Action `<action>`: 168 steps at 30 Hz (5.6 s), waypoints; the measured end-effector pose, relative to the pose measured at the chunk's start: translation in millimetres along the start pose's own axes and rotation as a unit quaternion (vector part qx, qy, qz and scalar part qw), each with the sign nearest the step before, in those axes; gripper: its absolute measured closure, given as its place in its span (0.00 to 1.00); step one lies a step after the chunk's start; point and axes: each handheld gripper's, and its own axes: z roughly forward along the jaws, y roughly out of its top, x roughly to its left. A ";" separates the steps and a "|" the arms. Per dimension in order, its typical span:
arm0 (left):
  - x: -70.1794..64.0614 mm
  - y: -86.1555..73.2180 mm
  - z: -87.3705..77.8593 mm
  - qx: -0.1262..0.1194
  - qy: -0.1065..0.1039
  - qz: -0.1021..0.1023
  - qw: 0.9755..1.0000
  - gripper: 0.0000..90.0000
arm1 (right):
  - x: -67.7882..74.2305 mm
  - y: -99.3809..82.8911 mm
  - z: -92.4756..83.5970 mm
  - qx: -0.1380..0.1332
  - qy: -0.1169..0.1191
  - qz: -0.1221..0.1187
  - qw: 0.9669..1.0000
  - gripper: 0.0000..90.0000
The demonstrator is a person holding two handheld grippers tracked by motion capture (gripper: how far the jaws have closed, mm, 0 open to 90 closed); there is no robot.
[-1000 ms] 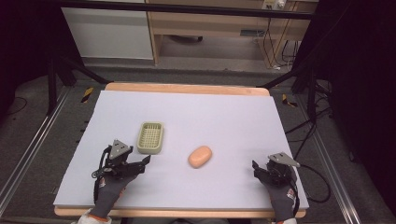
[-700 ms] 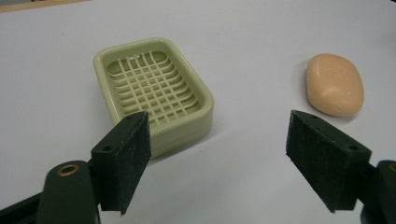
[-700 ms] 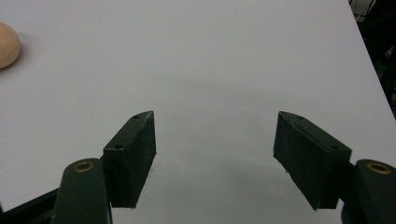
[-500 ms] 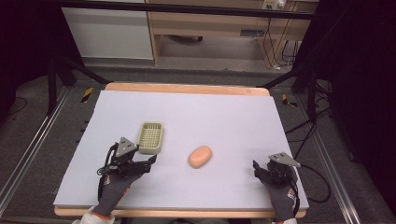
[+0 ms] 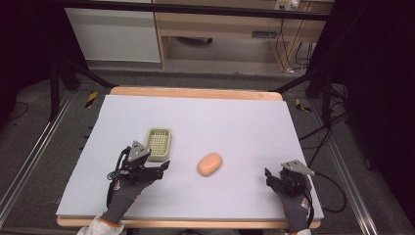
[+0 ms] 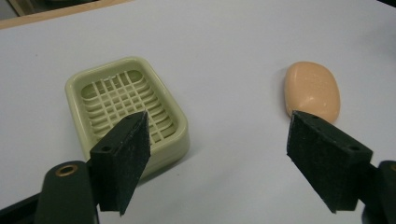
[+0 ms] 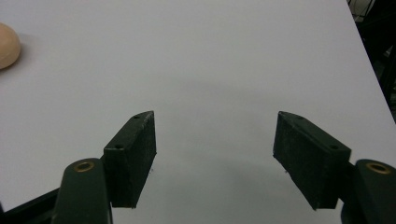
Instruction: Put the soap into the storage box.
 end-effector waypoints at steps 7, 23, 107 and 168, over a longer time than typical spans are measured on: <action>-6.3 5.6 8.4 0.004 -0.005 0.006 1.000 0.23 | 0.1 0.0 -0.1 0.000 0.000 0.001 1.000 0.33; -25.4 18.4 26.8 0.015 -0.020 0.029 0.999 0.23 | -0.1 -0.1 -0.1 0.000 0.000 0.002 1.000 0.33; -89.8 40.9 124.3 0.115 -0.070 0.083 0.987 0.22 | 0.9 -0.3 2.7 0.007 0.002 0.002 1.000 0.34; -97.0 38.1 148.4 0.162 -0.070 0.102 0.979 0.35 | 1.2 -0.4 3.2 0.010 0.003 0.004 1.000 0.35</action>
